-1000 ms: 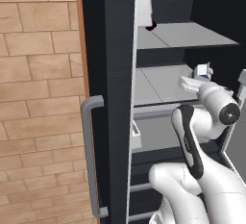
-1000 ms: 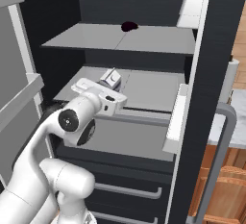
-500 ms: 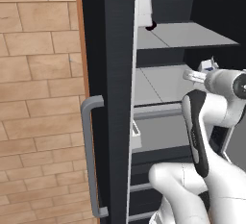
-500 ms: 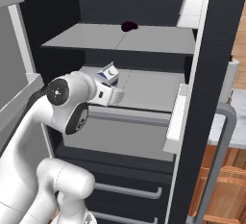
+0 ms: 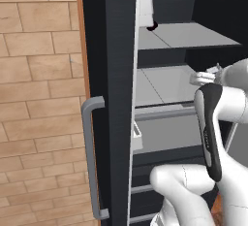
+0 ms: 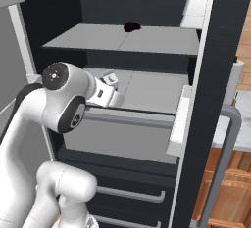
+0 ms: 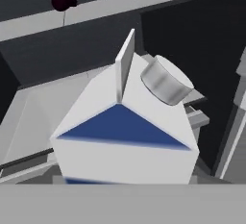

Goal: Take out the milk from the fridge and place it on the tray on the counter. Then take the sugar cube near the tray and place it in the tray.

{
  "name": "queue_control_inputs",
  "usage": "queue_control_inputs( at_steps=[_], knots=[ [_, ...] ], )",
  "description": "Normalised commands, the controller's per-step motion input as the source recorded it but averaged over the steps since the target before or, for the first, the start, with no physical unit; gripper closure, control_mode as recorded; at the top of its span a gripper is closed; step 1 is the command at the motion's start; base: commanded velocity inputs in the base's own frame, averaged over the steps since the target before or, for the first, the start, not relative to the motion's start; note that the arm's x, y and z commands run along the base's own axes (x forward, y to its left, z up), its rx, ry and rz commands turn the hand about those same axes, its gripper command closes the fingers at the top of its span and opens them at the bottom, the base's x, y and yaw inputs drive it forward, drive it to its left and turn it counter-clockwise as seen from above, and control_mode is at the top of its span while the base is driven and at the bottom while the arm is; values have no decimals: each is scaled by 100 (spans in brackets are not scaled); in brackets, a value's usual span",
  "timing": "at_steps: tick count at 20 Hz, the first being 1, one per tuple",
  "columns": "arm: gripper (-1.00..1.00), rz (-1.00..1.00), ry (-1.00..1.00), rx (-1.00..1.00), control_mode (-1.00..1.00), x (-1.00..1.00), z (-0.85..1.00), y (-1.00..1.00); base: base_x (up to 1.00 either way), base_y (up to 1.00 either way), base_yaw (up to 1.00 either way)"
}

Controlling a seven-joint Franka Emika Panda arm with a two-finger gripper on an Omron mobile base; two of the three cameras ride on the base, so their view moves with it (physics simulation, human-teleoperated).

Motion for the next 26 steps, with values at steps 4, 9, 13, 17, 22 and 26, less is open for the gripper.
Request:
queue_control_inputs(
  at_steps=[4,9,13,17,22,26],
  knots=[
    [100,3,10,0,-100,-38,-19,13,0,0,0],
    [100,6,1,-8,-100,-38,-16,31,0,0,0],
    [100,8,0,-11,-100,-18,-21,36,0,0,0],
    [100,8,0,-8,-100,-11,0,28,0,0,0],
    [100,5,0,-12,-100,-33,-2,32,0,0,0],
    [100,0,0,0,100,0,0,0,-85,34,7]
  ],
)
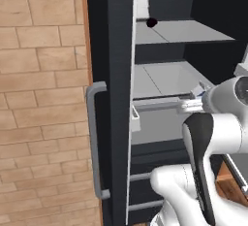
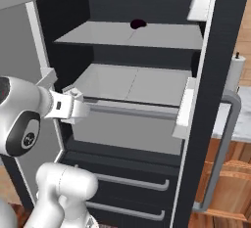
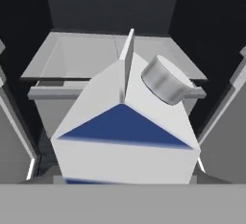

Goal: Take out the milk from the fridge and place it on the tray on the counter. Then take the sugar cube near the tray and place it in the tray.

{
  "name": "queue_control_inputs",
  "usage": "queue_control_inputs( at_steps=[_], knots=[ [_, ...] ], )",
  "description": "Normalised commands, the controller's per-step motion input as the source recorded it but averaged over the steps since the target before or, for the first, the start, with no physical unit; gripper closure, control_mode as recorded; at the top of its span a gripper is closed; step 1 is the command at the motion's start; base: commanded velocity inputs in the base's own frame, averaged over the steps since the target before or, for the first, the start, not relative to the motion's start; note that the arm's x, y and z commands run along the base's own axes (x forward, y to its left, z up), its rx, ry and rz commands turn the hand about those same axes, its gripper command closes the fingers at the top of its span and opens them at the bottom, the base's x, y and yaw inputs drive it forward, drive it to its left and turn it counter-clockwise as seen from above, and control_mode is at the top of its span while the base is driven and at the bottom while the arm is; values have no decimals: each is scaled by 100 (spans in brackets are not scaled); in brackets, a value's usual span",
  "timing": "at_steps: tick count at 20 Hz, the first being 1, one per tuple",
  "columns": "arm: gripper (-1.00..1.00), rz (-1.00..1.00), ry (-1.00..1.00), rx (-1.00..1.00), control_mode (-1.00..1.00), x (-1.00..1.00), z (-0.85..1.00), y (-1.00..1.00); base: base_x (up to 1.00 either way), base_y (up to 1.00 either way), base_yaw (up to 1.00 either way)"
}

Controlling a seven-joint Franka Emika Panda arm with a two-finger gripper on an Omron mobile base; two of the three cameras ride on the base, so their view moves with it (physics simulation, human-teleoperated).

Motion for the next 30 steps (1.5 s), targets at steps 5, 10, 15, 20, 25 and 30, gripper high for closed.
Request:
queue_control_inputs(
  at_steps=[5,10,15,20,25,30],
  knots=[
    [100,0,0,0,100,0,0,0,-96,28,9],
    [100,0,0,0,100,0,0,0,-100,9,5],
    [100,0,0,0,100,0,0,0,-78,-13,-2],
    [100,0,0,0,100,0,0,0,0,-99,-38],
    [100,0,0,0,100,0,0,0,0,-20,-96],
    [100,0,0,0,100,0,0,0,0,0,-100]
  ],
)
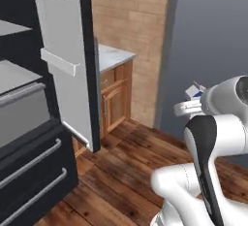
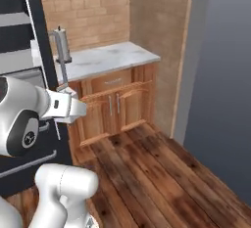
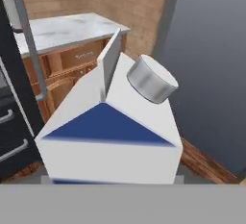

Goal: Take out the milk from the fridge and place it on the tray on the counter. Then take the sugar cube near the tray and place it in the tray.

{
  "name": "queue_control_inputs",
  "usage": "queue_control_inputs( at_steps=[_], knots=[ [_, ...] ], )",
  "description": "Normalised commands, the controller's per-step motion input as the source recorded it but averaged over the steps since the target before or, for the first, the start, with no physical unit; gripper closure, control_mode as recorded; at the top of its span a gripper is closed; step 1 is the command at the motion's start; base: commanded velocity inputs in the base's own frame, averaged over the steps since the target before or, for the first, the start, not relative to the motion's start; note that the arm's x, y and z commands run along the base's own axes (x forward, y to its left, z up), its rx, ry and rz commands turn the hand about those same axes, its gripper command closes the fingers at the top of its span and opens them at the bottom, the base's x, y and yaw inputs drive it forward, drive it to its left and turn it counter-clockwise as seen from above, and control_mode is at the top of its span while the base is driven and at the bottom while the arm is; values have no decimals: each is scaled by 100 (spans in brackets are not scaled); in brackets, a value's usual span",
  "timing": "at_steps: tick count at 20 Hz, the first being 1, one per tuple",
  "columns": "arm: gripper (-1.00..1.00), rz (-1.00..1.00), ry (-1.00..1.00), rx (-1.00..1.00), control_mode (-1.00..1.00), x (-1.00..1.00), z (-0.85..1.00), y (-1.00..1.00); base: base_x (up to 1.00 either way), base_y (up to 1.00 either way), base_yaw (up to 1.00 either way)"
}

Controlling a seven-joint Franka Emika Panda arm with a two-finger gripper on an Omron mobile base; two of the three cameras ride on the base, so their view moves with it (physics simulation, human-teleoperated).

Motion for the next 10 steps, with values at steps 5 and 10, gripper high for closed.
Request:
queue_control_inputs(
  at_steps=[5,10],
  knots=[
    [100,0,0,0,100,0,0,0,0,0,-100],
    [100,0,0,0,100,0,0,0,0,0,-100]
  ],
)
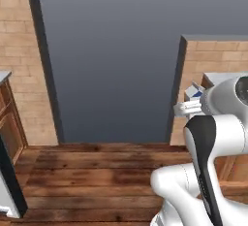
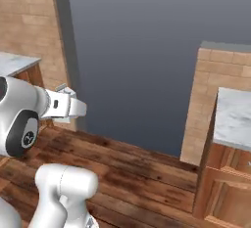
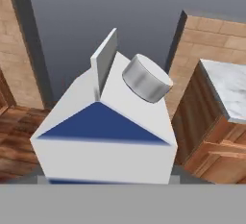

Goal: Take out the milk from the fridge and place it on the tray on the counter. Then take the sugar cube near the tray and place it in the tray.

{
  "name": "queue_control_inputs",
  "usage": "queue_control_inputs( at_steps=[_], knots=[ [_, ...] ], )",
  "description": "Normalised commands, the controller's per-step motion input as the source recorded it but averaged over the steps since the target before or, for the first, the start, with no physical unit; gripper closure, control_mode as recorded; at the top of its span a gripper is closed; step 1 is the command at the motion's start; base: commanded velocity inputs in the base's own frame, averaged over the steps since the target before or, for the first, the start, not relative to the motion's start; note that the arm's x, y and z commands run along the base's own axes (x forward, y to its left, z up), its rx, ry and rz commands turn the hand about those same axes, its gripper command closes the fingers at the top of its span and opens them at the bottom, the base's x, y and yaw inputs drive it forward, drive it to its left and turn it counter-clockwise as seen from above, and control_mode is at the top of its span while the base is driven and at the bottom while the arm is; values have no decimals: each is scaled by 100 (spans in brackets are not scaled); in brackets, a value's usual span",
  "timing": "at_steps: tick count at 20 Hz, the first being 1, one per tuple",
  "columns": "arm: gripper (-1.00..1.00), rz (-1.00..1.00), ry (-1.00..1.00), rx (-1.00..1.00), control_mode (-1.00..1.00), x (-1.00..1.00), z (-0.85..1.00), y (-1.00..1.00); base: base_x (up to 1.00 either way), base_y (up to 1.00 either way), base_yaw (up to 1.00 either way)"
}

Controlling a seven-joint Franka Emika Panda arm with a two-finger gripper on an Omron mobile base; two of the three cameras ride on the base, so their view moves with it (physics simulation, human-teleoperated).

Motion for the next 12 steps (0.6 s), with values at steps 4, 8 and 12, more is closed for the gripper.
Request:
queue_control_inputs(
  at_steps=[4,8,12],
  knots=[
    [100,0,0,0,100,0,0,0,0,0,-100],
    [100,0,0,0,100,0,0,0,0,0,-100],
    [100,0,0,0,100,0,0,0,-3,-37,-88]
  ],
)
